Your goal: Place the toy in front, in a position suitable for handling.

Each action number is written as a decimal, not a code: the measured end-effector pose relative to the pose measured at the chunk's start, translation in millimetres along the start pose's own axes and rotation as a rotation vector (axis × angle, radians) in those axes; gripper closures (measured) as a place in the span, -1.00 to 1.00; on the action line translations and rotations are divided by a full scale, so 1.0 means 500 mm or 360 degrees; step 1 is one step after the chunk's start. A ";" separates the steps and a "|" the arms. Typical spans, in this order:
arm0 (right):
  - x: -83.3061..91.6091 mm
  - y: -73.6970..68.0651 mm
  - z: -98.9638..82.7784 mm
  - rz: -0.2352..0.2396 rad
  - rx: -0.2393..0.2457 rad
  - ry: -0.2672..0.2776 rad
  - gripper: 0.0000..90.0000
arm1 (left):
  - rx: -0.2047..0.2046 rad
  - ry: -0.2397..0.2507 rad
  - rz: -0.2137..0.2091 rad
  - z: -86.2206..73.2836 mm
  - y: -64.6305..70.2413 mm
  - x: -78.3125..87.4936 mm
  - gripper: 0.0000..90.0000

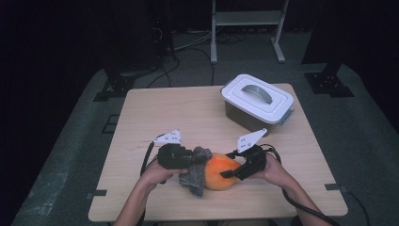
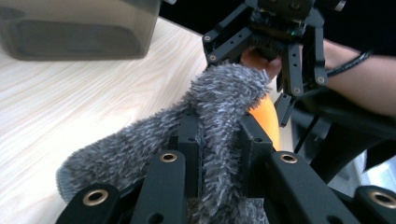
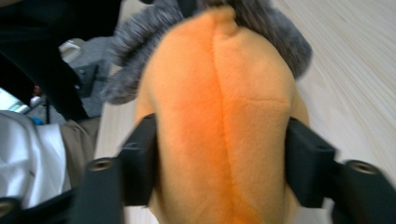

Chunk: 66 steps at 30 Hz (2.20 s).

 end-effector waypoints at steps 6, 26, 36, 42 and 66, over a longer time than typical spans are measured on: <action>0.054 -0.003 -0.037 -0.0138 -0.0101 -0.0102 -0.45 | -0.0003 -0.0060 -0.0006 0.000 0.000 -0.038 0.65; 0.067 -0.030 -0.056 -0.0153 -0.0071 -0.0059 -0.32 | -0.0110 -0.0204 0.0015 -0.013 0.021 -0.067 0.64; 0.095 -0.020 -0.087 -0.0131 -0.0103 -0.0015 -0.32 | -0.0074 -0.0214 0.0137 -0.042 -0.015 -0.004 0.64; 0.099 -0.016 -0.093 -0.0117 -0.0117 0.0009 -0.33 | -0.0039 -0.0132 0.0277 -0.048 -0.039 0.095 0.64; 0.103 -0.011 -0.100 -0.0103 -0.0156 0.0032 -0.39 | 0.0151 -0.0270 0.0626 -0.169 -0.135 0.225 0.47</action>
Point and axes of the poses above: each handheld gripper's, and its own axes: x roughly backward along the jaws, z roughly out of its top, y roughly to its right, the point moved 6 cm from there along -x, roughly forward along the jaws, and after that the axes turned 4 degrees about z, right-handed, at the moved point
